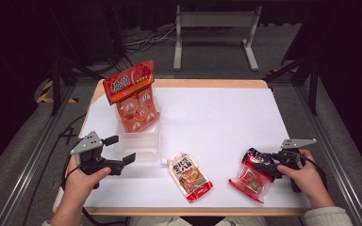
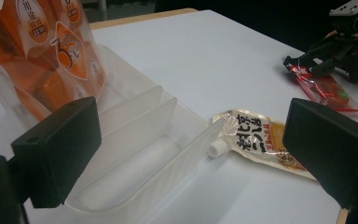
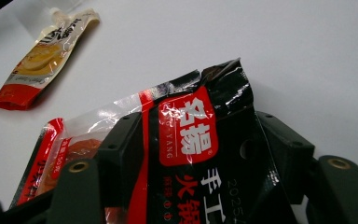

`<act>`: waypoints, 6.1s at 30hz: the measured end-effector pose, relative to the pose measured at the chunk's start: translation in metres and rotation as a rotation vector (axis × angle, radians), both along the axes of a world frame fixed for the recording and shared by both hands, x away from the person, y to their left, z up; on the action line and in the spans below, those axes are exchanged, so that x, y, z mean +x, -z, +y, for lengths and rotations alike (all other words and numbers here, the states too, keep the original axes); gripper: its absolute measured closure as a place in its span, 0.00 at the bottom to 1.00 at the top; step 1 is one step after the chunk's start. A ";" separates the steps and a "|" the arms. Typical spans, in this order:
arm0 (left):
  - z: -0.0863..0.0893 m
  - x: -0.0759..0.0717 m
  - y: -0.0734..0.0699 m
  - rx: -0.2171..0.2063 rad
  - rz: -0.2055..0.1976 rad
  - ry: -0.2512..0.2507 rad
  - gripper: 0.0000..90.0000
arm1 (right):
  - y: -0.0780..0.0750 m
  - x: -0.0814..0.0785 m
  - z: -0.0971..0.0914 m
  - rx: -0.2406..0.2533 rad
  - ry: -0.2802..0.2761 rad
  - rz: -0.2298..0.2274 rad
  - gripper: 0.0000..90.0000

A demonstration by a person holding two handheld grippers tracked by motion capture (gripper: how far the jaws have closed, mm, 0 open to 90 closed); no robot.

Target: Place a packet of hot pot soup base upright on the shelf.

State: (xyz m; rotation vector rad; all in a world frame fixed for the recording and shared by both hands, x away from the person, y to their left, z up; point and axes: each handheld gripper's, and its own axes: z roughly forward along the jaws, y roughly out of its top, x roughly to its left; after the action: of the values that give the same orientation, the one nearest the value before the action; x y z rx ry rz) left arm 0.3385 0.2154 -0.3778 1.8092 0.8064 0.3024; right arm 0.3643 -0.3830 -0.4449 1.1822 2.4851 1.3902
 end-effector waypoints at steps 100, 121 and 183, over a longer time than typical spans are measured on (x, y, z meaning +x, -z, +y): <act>-0.065 -0.003 -0.008 -0.042 -0.047 0.198 0.12 | -0.154 -0.007 0.102 -0.012 -0.341 -0.409 1.00; -0.099 0.016 -0.011 -0.062 -0.076 0.271 0.21 | -0.157 0.011 0.158 0.000 -0.444 -0.424 1.00; -0.112 0.028 -0.012 -0.121 -0.051 0.483 0.98 | -0.153 0.012 0.202 0.115 -0.503 -0.456 0.60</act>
State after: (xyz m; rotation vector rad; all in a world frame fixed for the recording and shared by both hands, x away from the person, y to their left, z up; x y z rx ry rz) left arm 0.3667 0.1032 -0.3660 1.8091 0.3257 -0.0159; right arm 0.3759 -0.1810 -0.2915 0.1892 2.4629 1.6877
